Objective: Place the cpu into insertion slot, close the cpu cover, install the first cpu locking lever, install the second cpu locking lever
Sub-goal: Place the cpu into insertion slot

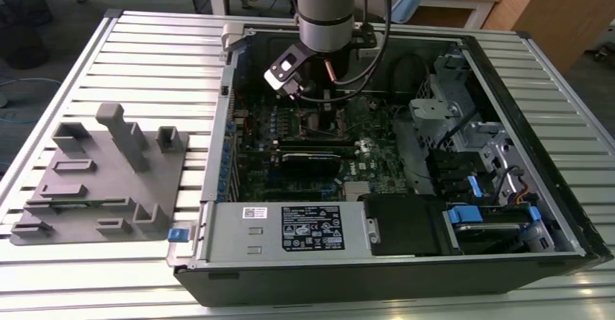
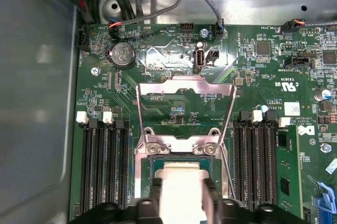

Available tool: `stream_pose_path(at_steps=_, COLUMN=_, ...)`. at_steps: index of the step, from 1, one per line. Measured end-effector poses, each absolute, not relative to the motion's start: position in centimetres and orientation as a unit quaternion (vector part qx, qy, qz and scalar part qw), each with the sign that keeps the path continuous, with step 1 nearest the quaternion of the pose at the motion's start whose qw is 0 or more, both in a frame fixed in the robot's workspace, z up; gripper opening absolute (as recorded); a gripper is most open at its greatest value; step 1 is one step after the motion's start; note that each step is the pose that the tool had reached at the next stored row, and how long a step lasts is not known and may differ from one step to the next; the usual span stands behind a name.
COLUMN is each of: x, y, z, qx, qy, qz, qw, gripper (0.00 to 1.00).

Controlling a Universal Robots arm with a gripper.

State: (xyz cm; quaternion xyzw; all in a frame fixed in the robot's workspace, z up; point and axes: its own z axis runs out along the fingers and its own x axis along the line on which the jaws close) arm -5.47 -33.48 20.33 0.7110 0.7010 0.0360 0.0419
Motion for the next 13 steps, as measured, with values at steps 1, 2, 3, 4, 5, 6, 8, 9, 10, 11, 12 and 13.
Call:
stream_pose_path(at_steps=1, x=-5.47, y=-33.48, z=20.34, qx=0.711, qy=0.701, qz=0.036, qw=0.042, gripper=0.37)
stream_pose_path(at_steps=2, x=-5.47, y=-33.48, z=20.35, qx=0.711, qy=0.701, qz=0.036, qw=0.042, gripper=0.37)
stream_pose_path(at_steps=3, x=-5.47, y=-33.48, z=20.35, qx=0.711, qy=0.701, qz=0.036, qw=0.042, gripper=0.31)
stream_pose_path(at_steps=4, x=-5.47, y=-33.48, z=20.36, qx=0.711, qy=0.701, qz=0.036, qw=0.042, gripper=0.25)
stream_pose_path(at_steps=5, x=-5.47, y=-33.48, z=20.37, qx=0.711, qy=0.701, qz=0.036, qw=0.042, gripper=0.25)
stream_pose_path(at_steps=6, x=-5.47, y=-33.48, z=20.38, qx=0.711, qy=0.701, qz=0.036, qw=0.042, gripper=0.19)
stream_pose_path(at_steps=8, x=-5.47, y=-33.48, z=20.39, qx=0.711, qy=0.701, qz=0.036, qw=0.042, gripper=0.13)
stream_pose_path(at_steps=9, x=-5.47, y=-33.48, z=20.4, qx=0.711, qy=0.701, qz=0.036, qw=0.042, gripper=0.11)
stream_pose_path(at_steps=10, x=-5.47, y=-33.48, z=20.4, qx=0.711, qy=0.701, qz=0.036, qw=0.042, gripper=0.11)
stream_pose_path(at_steps=11, x=-5.47, y=-33.48, z=20.41, qx=0.711, qy=0.701, qz=0.036, qw=0.042, gripper=0.11)
stream_pose_path(at_steps=12, x=-5.47, y=-33.48, z=20.42, qx=0.711, qy=0.701, qz=0.036, qw=0.042, gripper=0.11)
stream_pose_path(at_steps=13, x=-5.47, y=-33.48, z=20.42, qx=0.711, qy=0.701, qz=0.036, qw=0.042, gripper=0.11)
